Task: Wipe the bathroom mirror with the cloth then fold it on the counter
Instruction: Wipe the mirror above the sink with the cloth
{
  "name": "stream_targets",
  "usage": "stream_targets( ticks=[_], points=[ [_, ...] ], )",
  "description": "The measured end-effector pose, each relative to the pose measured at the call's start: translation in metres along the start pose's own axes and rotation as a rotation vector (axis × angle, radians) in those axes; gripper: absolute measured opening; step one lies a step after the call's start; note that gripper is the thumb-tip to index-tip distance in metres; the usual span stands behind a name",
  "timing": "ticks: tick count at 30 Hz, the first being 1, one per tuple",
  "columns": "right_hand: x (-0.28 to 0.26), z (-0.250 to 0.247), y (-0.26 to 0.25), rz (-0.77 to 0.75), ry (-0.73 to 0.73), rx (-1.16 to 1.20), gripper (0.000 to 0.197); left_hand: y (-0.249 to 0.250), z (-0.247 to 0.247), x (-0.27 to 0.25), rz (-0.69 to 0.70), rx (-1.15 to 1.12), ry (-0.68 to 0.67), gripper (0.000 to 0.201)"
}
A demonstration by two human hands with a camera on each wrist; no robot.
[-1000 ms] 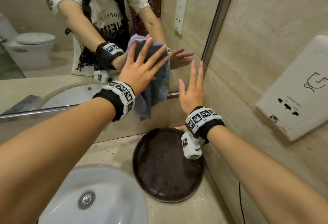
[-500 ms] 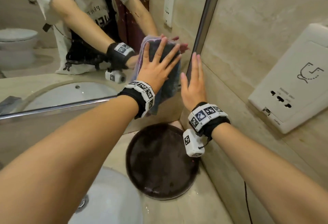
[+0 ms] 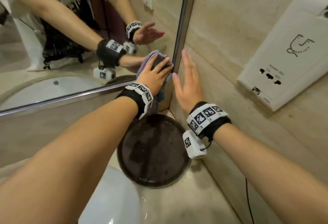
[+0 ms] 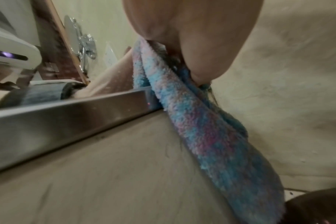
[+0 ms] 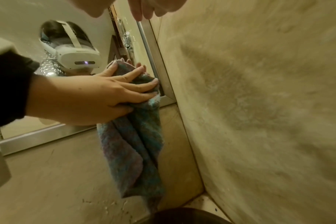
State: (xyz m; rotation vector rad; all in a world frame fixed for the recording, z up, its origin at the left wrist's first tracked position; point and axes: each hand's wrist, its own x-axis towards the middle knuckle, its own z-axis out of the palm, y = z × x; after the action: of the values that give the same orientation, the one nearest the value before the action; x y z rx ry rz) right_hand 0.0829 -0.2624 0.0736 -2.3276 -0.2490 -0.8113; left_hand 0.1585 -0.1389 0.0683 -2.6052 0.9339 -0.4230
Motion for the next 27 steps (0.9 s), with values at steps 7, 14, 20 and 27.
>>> stream_targets(
  ticks=[7,14,20,27],
  points=[
    [-0.004,0.014,-0.016,-0.006,-0.065,-0.027,0.058,-0.029,0.008,-0.052,0.027,0.181,-0.075,0.055],
    [0.023,0.047,-0.077,-0.171,-0.120,-0.105,0.059,-0.108,0.009,-0.138,0.005,0.213,0.103,0.058],
    [0.049,0.043,-0.108,-0.208,-0.005,-0.058,0.059,-0.144,-0.037,-0.141,-0.099,0.239,0.212,0.062],
    [0.098,-0.020,-0.103,-0.207,0.177,-0.050,0.057,-0.136,-0.118,-0.066,-0.415,0.071,0.452,0.072]
  ],
)
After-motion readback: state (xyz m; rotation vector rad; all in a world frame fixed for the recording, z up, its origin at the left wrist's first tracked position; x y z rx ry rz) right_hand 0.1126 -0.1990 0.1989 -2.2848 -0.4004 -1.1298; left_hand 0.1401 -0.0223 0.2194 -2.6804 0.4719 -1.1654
